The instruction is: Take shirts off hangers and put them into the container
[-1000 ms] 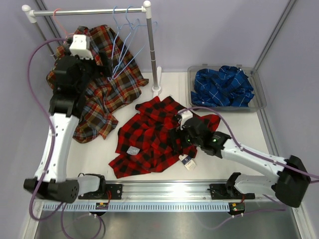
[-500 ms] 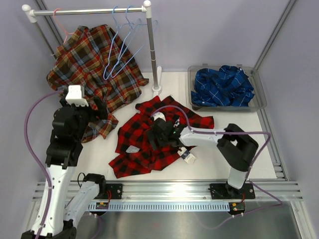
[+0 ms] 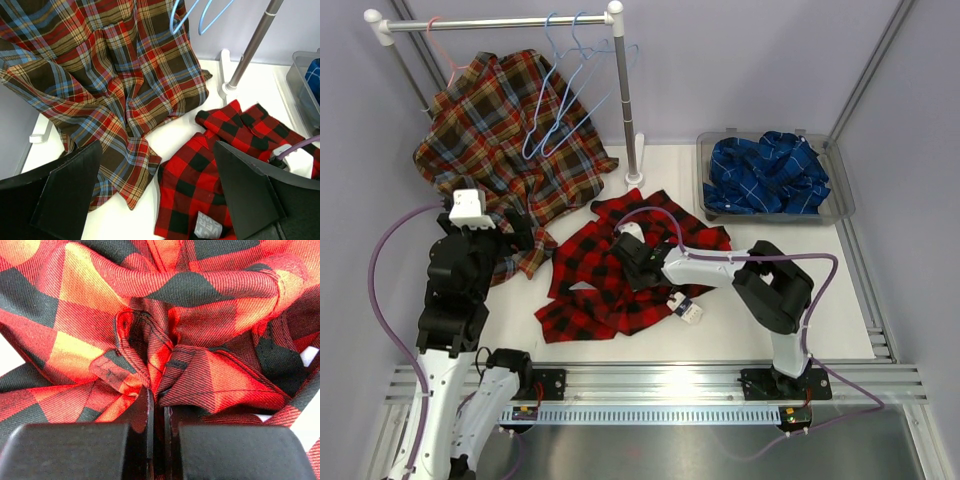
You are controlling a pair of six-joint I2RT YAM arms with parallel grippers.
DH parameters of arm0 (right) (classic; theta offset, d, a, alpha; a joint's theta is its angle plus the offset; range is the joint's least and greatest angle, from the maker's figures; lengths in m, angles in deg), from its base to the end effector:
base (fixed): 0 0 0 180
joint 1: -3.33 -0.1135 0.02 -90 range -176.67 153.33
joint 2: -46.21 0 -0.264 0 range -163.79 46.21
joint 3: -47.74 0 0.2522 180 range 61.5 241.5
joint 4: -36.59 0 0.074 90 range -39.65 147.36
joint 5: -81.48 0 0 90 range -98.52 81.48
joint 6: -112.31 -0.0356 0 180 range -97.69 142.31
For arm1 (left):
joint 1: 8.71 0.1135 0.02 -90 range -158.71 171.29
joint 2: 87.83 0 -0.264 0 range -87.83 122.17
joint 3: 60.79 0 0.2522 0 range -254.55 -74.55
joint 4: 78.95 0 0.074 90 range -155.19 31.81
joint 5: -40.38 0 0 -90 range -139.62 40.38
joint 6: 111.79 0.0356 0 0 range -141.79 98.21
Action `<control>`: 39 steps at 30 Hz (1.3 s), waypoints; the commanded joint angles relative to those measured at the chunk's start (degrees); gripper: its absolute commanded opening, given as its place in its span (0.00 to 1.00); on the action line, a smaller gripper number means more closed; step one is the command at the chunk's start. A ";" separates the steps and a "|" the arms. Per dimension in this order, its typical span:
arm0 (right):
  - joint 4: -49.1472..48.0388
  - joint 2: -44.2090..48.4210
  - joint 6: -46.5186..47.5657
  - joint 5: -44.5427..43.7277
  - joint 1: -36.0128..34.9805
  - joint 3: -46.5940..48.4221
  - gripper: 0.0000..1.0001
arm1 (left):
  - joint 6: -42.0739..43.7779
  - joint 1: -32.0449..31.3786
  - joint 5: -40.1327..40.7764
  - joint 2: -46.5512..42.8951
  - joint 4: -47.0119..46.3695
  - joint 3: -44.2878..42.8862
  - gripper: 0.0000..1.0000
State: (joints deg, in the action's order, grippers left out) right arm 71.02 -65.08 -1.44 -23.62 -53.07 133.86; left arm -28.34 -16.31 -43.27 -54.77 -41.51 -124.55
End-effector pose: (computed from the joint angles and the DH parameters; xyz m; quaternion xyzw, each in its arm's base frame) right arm 0.2285 0.3272 0.1587 -0.2358 0.9278 0.0703 0.2805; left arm 0.1237 -0.0125 0.3734 -0.0300 0.7466 -0.0406 0.6633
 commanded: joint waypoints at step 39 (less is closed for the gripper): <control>-11.68 13.55 16.72 9.20 55.08 44.67 0.00 | -0.92 -1.98 0.51 -1.24 -3.99 1.13 0.99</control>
State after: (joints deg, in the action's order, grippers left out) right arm 69.45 -53.36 16.00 -18.06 0.26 184.39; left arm -28.36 -17.90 -42.14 -56.48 -42.41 -123.67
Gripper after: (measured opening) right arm 0.088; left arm 0.987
